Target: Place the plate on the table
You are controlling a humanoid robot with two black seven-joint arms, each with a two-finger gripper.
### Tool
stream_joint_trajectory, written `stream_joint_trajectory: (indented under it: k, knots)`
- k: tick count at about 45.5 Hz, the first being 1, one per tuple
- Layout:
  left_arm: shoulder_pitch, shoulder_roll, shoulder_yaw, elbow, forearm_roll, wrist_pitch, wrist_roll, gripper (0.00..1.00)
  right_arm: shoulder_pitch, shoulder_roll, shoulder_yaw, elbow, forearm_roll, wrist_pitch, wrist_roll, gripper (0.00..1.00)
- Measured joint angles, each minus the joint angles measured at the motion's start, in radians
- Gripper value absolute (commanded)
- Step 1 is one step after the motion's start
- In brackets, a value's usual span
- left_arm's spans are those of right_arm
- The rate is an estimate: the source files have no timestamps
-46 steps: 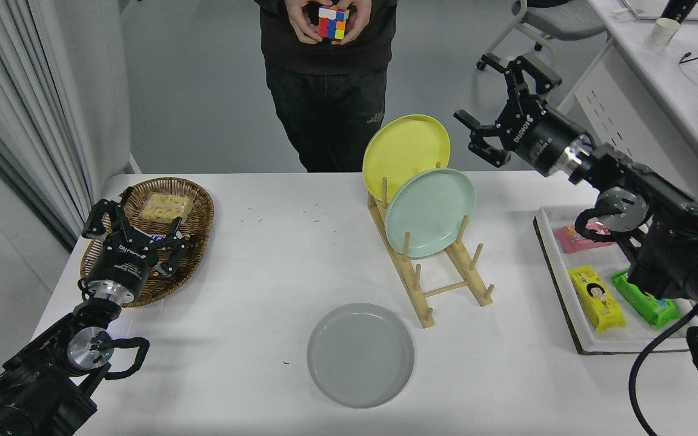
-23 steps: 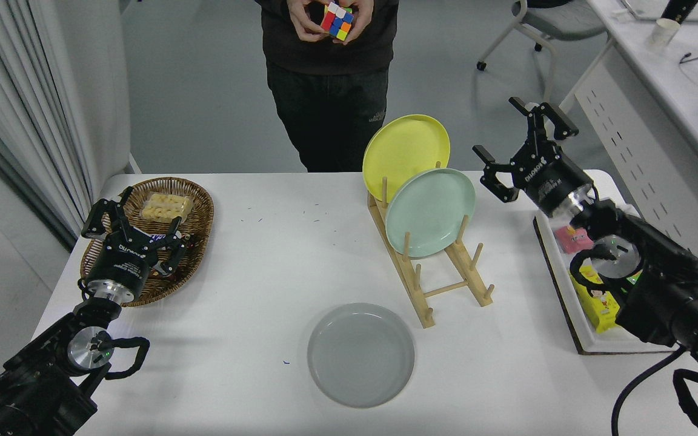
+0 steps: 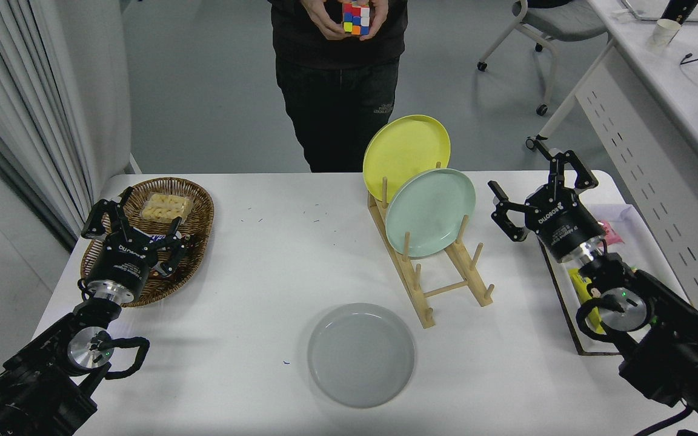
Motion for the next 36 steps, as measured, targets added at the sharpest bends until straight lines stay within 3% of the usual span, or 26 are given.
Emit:
stream_joint_trajectory:
  k: [20,36]
  knots:
    - [0.000,0.000,0.000,0.000,0.000,0.000,0.000,0.98,-0.099,0.039,0.255,-0.032,-0.062,-0.011,0.002,0.99]
    - [0.000,0.000,0.000,0.000,0.000,0.000,0.000,0.98,-0.027,0.029,0.234,-0.236,0.085,-0.029,0.000,0.99]
